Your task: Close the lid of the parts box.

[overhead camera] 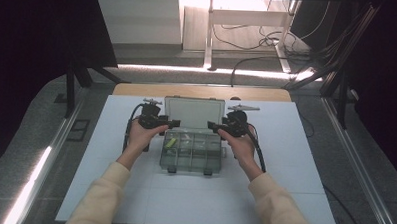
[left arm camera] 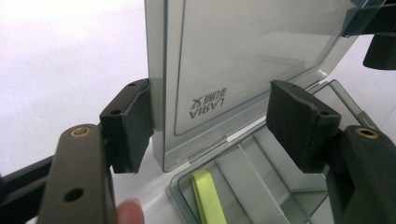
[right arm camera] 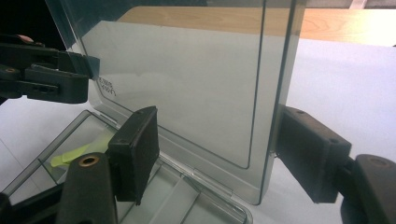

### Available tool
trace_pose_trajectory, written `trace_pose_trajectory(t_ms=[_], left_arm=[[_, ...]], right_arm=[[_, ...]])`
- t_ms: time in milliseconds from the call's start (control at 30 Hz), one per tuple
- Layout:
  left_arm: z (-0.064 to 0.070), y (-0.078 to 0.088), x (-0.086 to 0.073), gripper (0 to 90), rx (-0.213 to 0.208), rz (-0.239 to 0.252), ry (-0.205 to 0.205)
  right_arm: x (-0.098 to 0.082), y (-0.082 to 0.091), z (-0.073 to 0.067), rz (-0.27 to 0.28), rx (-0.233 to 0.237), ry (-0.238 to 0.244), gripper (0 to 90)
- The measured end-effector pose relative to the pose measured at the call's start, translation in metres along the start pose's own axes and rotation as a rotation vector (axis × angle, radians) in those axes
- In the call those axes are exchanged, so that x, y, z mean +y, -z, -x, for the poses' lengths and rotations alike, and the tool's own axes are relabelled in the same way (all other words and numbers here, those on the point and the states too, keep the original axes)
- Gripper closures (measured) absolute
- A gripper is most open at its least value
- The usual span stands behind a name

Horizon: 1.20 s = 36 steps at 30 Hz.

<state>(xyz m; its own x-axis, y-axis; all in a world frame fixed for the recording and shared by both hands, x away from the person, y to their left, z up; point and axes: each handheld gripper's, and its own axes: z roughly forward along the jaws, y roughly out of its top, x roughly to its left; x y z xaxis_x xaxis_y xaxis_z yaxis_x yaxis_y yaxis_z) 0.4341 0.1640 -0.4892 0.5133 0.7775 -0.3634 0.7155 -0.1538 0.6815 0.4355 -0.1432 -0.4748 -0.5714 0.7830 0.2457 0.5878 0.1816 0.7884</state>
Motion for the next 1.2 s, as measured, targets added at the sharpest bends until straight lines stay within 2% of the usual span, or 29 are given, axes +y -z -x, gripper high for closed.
trace_pose_trajectory(t_ms=[633,800,1200], left_arm=[[0.006,0.006,-0.005,33.1,-0.023,0.029,-0.03],[0.008,0.007,-0.007,33.0,-0.027,0.032,-0.05],[0.009,0.01,-0.012,31.5,-0.06,0.043,-0.055]], right_arm=[[-0.008,0.011,-0.006,0.035,0.027,0.018,30.8],[-0.01,0.013,-0.007,0.039,0.033,0.028,30.7],[-0.014,0.017,-0.011,0.04,0.049,0.047,30.1]])
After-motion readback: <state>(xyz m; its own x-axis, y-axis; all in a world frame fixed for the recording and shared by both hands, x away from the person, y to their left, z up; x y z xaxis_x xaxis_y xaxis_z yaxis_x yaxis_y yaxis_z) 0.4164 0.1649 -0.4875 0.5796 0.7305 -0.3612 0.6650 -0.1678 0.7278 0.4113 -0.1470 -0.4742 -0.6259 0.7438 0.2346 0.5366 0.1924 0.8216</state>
